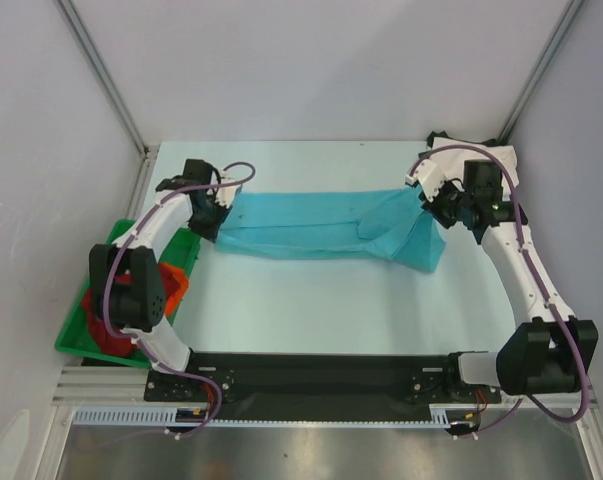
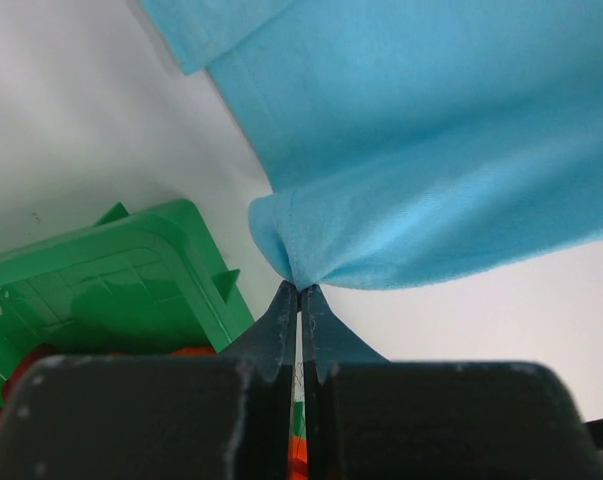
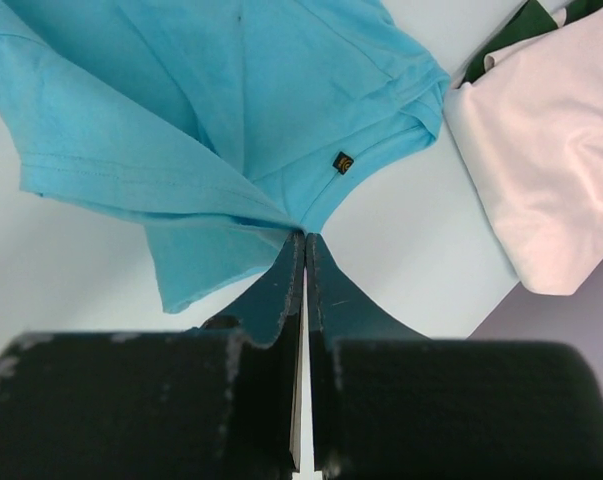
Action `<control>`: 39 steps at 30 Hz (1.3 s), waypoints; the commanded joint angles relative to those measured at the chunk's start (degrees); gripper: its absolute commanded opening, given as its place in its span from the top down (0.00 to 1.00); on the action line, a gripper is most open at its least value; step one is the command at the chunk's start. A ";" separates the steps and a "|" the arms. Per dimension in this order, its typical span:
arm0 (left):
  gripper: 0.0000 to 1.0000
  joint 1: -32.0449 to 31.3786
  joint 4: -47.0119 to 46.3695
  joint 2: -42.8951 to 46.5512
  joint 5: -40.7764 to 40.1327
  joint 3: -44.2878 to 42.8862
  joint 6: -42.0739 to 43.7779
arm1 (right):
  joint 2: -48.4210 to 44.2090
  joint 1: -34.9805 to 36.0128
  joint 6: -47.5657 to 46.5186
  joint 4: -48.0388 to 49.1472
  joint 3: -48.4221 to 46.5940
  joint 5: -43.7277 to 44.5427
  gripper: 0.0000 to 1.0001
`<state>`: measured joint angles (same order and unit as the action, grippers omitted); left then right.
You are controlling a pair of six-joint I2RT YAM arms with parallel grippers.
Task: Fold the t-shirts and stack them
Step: Fold the tshirt
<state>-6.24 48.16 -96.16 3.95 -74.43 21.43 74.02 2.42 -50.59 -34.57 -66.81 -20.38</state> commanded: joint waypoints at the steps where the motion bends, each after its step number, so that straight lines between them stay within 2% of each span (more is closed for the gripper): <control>1: 0.99 0.53 -0.88 -2.18 -1.04 -4.49 -0.34 | 2.09 -0.31 0.75 3.62 -3.68 -0.89 1.00; 28: 1.00 1.85 1.14 -19.93 -3.77 -20.13 -0.60 | 26.43 -1.01 3.04 8.02 -19.41 -1.50 1.00; 35: 0.99 1.85 1.41 -21.97 -6.14 -22.86 -1.22 | 31.80 -0.92 3.65 8.64 -24.77 -1.50 1.00; 36: 0.97 1.85 1.41 -21.62 -6.49 -22.69 -1.30 | 32.24 -0.92 3.74 8.55 -25.30 -1.50 1.00; 37: 0.82 1.85 1.23 -21.27 -6.84 -22.34 -1.39 | 33.02 -0.83 3.83 8.29 -26.26 -1.59 1.00; 39: 0.66 1.93 1.06 -19.95 -7.37 -21.72 -1.74 | 33.64 -0.75 4.00 8.46 -26.80 -1.68 1.00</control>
<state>-5.04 49.04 -118.28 -1.19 -94.74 20.67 106.83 1.69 -47.64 -27.94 -90.15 -21.12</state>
